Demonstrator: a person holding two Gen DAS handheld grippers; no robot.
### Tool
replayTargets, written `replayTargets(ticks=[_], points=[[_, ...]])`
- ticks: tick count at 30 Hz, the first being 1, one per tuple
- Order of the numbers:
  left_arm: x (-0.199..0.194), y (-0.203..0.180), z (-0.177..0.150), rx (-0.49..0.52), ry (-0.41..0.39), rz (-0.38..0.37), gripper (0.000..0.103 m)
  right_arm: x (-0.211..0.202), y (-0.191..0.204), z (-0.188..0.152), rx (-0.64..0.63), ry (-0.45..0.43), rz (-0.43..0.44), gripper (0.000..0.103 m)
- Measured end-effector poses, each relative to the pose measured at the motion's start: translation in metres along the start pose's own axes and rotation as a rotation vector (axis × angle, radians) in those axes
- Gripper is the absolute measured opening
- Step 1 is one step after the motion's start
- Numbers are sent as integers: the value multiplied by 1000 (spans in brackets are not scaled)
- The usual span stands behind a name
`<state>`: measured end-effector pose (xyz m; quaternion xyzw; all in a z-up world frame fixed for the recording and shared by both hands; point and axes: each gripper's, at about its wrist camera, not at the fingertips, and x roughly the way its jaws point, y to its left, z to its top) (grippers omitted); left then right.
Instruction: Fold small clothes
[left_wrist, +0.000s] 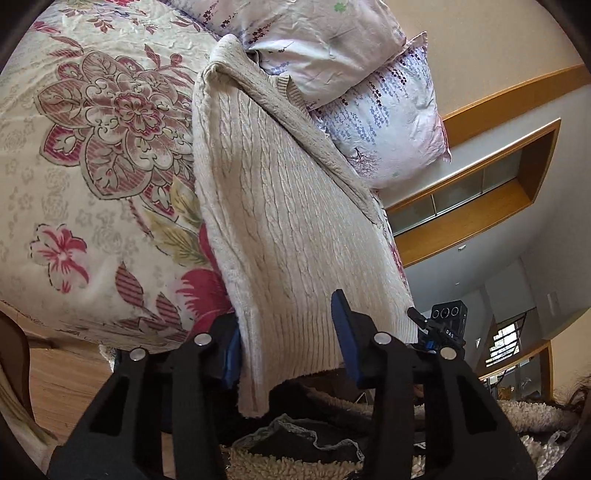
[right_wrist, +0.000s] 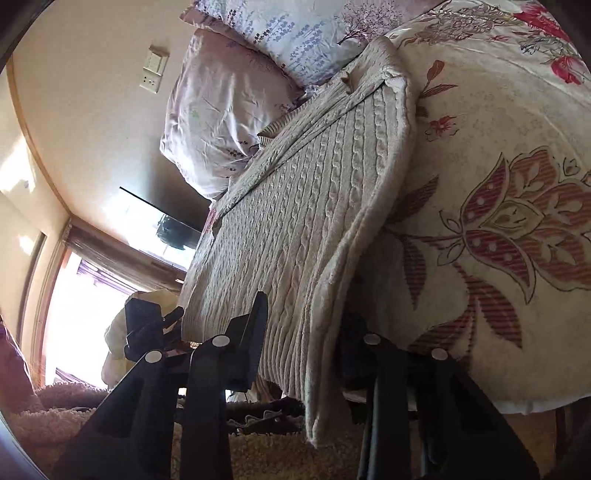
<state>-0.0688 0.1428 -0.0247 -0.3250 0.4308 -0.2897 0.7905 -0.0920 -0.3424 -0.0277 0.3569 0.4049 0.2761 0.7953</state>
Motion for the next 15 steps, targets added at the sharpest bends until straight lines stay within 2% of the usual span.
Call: replayTargets(ticks=[2, 3, 4, 5, 9, 13, 15], points=[[1, -3, 0, 19, 4, 23, 37, 0, 3, -2, -29, -6, -18, 31], [2, -4, 0, 30, 8, 44, 29, 0, 5, -4, -53, -13, -33, 28], [4, -4, 1, 35, 15, 71, 22, 0, 9, -4, -82, -27, -46, 19], [7, -4, 2, 34, 26, 92, 7, 0, 13, -4, -111, -45, -46, 12], [8, -10, 14, 82, 8, 112, 6, -5, 31, 7, -200, -137, -63, 9], [2, -28, 38, 186, -71, 145, 6, 4, 45, 20, -273, -166, -145, 9], [0, -36, 50, 236, -107, 169, 6, 6, 52, 23, -313, -209, -174, 8]])
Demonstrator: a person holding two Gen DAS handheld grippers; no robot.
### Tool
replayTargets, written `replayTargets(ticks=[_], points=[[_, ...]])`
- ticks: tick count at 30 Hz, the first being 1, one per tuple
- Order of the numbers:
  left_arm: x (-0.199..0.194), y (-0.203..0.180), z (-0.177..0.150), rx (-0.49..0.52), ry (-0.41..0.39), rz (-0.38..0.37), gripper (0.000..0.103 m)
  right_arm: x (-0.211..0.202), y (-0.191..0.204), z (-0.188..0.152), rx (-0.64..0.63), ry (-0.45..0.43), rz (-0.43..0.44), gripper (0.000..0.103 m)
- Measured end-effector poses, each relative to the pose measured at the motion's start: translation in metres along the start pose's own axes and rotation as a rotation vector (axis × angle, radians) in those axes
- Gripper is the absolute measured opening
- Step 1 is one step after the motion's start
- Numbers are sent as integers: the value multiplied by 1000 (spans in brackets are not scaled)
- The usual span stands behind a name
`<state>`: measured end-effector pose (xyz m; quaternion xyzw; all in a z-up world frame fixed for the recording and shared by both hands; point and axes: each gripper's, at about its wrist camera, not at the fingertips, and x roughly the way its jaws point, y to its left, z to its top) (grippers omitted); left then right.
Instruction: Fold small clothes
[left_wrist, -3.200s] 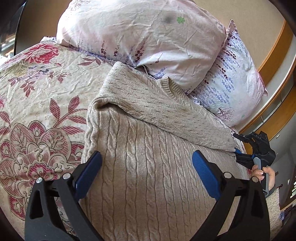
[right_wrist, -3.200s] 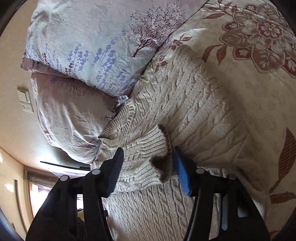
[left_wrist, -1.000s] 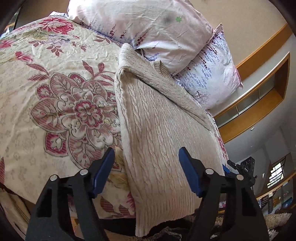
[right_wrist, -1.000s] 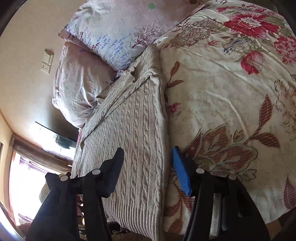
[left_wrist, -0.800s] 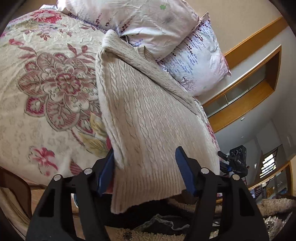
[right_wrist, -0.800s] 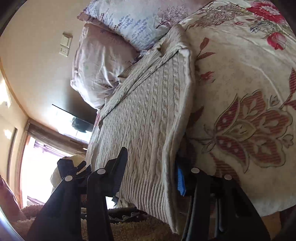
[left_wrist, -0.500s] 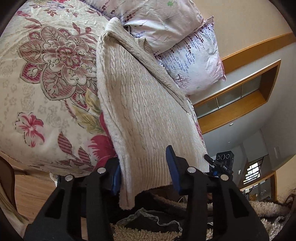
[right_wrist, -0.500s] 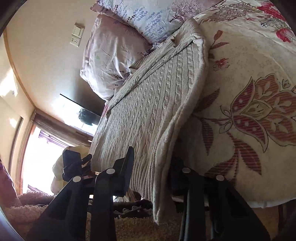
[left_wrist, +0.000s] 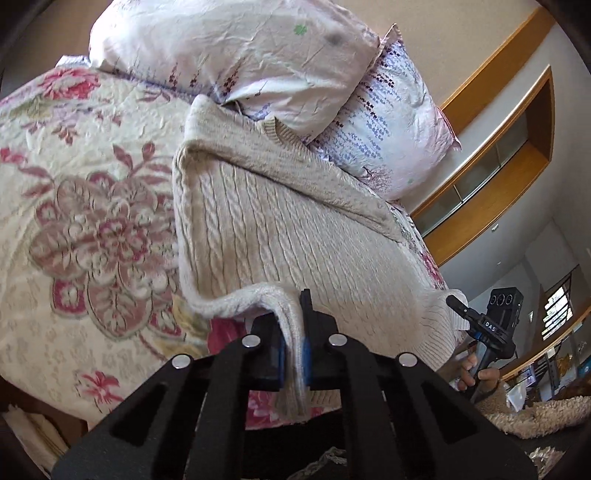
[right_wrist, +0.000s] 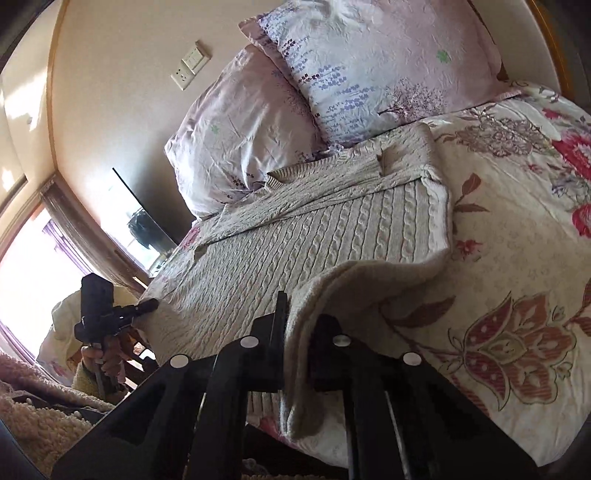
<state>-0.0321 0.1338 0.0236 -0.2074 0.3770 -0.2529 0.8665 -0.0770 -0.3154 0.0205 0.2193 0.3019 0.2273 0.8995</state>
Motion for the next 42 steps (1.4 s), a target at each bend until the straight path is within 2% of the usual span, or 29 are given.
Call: replayTargets(ticks=[7, 12, 14, 18, 21, 25, 28, 31, 33, 37, 42], points=[[9, -6, 47, 65, -97, 57, 6, 10, 14, 40, -116, -108, -129, 8], [21, 8, 89, 14, -173, 101, 6, 23, 0, 79, -106, -178, -211, 8], [28, 13, 105, -2, -194, 111, 6, 33, -6, 93, -91, -185, -207, 8], [52, 17, 125, -14, -174, 145, 6, 59, -10, 106, -100, -167, -235, 7], [61, 20, 136, -32, -171, 137, 6, 70, -17, 118, -71, -180, -238, 7], [69, 25, 160, -68, -215, 125, 6, 81, -37, 139, 12, -218, -240, 7], [90, 35, 175, -112, -203, 136, 6, 110, -68, 148, 131, -153, -258, 7], [120, 51, 176, -167, -141, 173, 6, 146, -99, 142, 245, -35, -289, 7], [132, 63, 173, -198, -108, 191, 6, 156, -113, 137, 306, 3, -277, 7], [136, 76, 167, -253, -85, 154, 8, 146, -119, 133, 385, 6, -211, 10], [134, 73, 166, -245, -72, 148, 14, 133, -115, 127, 403, 43, -165, 12]])
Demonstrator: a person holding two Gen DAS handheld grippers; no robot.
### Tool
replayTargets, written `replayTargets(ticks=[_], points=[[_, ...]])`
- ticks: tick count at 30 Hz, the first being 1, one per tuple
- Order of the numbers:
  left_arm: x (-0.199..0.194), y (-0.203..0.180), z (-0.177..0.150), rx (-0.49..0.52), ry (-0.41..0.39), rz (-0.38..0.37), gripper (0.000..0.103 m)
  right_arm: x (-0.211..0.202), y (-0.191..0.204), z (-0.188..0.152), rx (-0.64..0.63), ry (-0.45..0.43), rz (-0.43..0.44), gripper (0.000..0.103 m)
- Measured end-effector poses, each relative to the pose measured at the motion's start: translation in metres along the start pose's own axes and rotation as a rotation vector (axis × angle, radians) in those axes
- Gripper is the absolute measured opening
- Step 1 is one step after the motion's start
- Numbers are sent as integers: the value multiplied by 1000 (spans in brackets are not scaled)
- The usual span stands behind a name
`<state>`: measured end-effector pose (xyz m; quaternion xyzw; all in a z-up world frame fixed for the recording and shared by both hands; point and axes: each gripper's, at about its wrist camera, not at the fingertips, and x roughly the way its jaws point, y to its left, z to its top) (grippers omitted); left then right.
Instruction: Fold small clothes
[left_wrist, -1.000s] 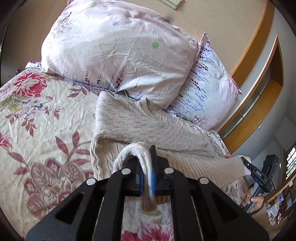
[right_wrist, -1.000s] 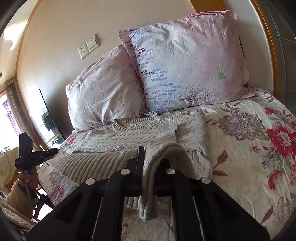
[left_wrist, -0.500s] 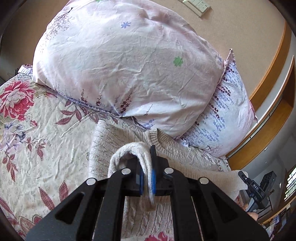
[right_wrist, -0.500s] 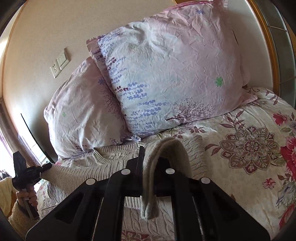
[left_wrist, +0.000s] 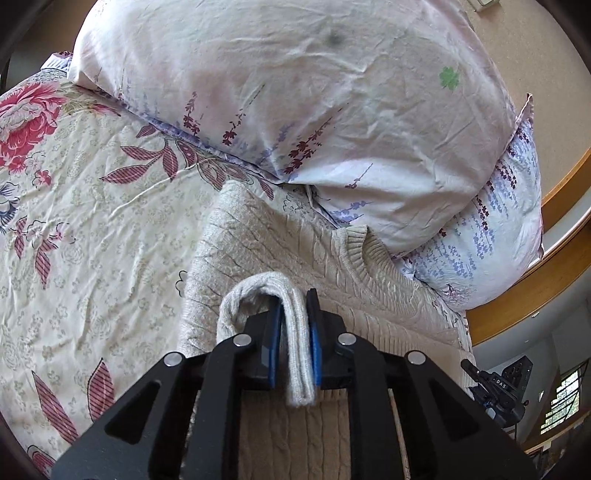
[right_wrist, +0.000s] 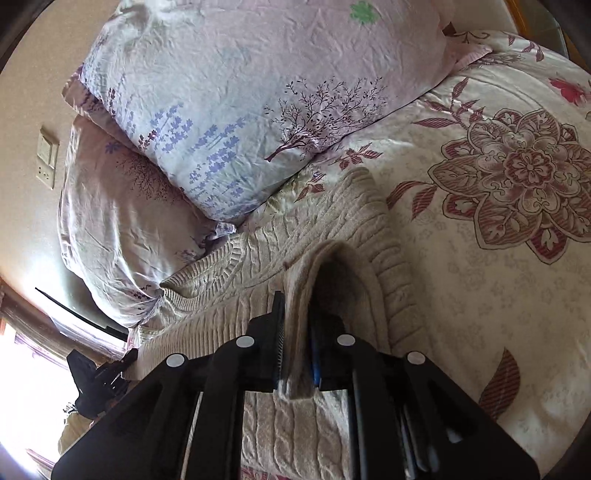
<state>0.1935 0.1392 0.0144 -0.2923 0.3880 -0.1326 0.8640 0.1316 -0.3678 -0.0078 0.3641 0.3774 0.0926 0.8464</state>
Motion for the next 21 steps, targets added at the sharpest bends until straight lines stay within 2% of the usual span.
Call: replayTargets(ticks=[4, 5, 6, 8, 11, 15, 18, 21], points=[[1, -1, -1, -14, 33, -32, 14, -3, 6, -3, -15, 34, 36, 11], [1, -3, 0, -4, 36, -36, 8, -4, 8, 0, -20, 21, 45, 10], [1, -5, 2, 6, 29, -36, 7, -6, 10, 3, -19, 3, 52, 10], [0, -8, 9, 8, 1, -38, 6, -8, 11, 15, 9, -35, 95, 9], [4, -5, 26, -48, -19, -74, 6, -4, 11, 37, 48, -94, 136, 9], [25, 5, 41, -158, -18, -81, 6, 17, -4, 57, 158, -137, 114, 9], [47, 16, 43, -259, 8, -57, 6, 44, -25, 57, 286, -102, 66, 9], [52, 14, 45, -270, -3, -43, 7, 55, -29, 57, 327, -106, 50, 9]])
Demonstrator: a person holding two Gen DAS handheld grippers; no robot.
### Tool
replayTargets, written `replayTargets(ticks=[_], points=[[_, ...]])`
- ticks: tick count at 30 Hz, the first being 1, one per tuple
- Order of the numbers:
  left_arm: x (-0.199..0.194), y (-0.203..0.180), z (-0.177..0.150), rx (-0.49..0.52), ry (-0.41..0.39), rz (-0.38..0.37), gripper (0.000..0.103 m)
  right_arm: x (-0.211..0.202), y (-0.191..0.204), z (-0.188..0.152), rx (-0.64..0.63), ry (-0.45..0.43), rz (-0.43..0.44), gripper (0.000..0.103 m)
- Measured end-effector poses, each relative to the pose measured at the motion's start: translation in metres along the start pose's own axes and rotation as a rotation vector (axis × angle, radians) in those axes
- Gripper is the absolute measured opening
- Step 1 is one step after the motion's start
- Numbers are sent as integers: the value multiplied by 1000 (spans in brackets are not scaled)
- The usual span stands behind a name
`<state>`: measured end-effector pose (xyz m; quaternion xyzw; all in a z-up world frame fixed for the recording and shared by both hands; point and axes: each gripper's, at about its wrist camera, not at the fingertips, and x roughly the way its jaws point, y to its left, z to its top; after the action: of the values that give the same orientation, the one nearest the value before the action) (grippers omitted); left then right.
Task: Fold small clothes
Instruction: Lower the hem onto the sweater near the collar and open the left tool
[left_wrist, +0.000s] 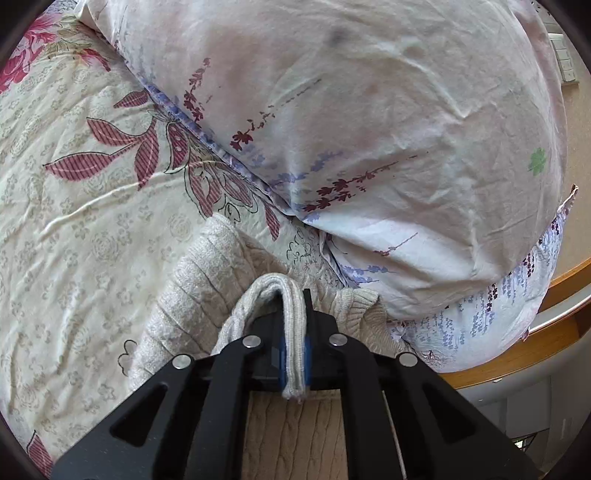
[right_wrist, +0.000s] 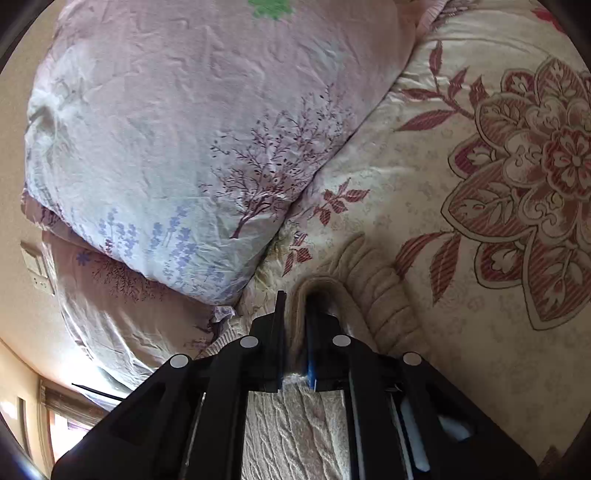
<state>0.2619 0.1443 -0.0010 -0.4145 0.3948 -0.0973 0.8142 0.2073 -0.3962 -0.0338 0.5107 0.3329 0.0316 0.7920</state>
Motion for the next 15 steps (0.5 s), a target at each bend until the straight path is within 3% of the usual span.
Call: replayTargets(ticks=[4, 6, 7, 8, 9, 10, 11, 12, 15], points=[[7, -6, 2, 18, -4, 14, 7, 7, 11, 1, -17, -10, -44, 11], [11, -4, 3, -4, -9, 2, 10, 9, 15, 1, -31, -7, -38, 22], [12, -3, 3, -6, -8, -8, 12, 9, 20, 0, -48, -8, -26, 36], [12, -3, 3, -2, -7, -23, 18, 8, 25, -1, -70, -8, -20, 50], [11, -4, 3, 4, -7, -42, 27, 6, 32, -3, -98, -13, -27, 57], [8, -6, 3, 11, -13, -55, 33, 2, 40, -5, -131, -29, -49, 71], [3, -8, 3, 20, -26, -65, 45, -2, 48, -8, -167, -55, -74, 85], [-3, -10, 3, 36, -49, -62, 56, -7, 55, -10, -203, -81, -92, 90], [-26, -17, 3, 94, -131, -23, 70, -16, 69, -18, -275, -107, -124, 92]])
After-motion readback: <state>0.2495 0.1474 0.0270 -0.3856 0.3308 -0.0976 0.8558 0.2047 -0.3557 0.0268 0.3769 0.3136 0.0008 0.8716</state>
